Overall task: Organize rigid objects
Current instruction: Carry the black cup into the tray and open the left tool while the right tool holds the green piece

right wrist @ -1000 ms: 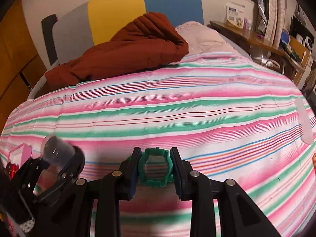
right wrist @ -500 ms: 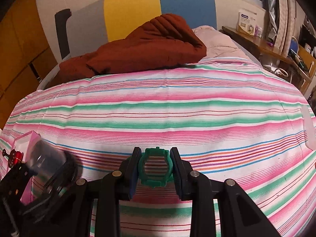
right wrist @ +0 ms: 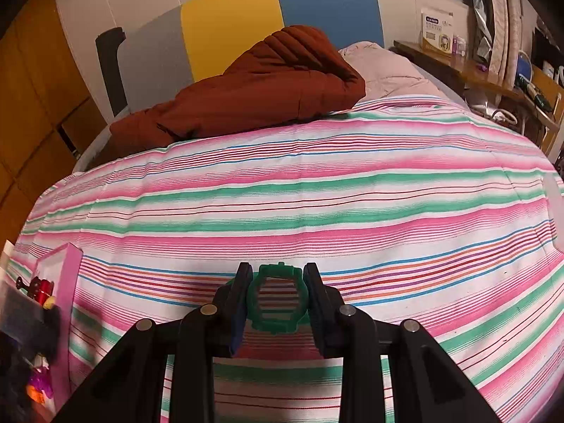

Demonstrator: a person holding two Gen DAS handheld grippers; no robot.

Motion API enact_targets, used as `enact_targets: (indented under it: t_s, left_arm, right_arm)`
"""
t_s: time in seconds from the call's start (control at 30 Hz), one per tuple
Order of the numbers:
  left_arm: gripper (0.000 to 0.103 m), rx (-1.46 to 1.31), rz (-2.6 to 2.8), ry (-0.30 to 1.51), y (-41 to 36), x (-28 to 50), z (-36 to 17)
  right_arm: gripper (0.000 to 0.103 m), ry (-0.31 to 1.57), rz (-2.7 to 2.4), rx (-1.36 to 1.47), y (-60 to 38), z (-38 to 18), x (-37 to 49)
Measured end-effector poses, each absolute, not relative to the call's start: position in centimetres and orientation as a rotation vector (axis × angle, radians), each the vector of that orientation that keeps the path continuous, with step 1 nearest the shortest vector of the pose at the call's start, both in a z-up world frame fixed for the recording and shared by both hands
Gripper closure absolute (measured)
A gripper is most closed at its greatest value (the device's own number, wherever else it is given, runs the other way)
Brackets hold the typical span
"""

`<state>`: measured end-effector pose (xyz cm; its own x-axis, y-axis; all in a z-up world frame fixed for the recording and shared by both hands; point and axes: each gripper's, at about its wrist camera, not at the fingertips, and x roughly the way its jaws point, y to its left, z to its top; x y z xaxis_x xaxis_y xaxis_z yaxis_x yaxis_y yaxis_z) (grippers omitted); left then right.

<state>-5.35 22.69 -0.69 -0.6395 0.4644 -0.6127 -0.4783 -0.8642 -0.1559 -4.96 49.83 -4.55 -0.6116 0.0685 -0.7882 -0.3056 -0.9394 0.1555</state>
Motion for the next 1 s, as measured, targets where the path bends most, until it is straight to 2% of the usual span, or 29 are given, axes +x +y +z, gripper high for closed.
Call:
enact_targets:
  t_s: [0.3, 0.53, 0.73, 0.8, 0.9, 1.0]
  left_arm:
    - [0.059, -1.006, 2.587, -0.112, 15.5, -11.3, -0.3]
    - [0.059, -1.162, 2.584, -0.104, 13.4, -16.0, -2.4]
    - [0.059, -1.225, 2.572, -0.011, 14.3, -17.8, -4.2]
    - [0.055, -1.229, 2.571, 0.015, 14.6, -18.1, -4.5]
    - [0.04, -1.237, 2.554, 0.011, 14.7, -18.1, -4.8]
    - [0.038, -1.248, 2.544, -0.029, 14.3, -17.6, -4.8]
  right_arm:
    - [0.074, 0.374, 2.612, -1.25, 49.5, -4.5, -4.9]
    - [0.074, 0.38, 2.621, -1.244, 49.6, -4.4, -5.0]
    - [0.074, 0.386, 2.63, -1.245, 49.7, -4.4, -5.1]
    - [0.074, 0.39, 2.627, -1.242, 49.7, -4.4, -5.1]
    - [0.074, 0.4, 2.621, -1.242, 49.9, -4.5, -5.1]
    - [0.074, 0.407, 2.618, -1.242, 50.0, -4.5, -5.2]
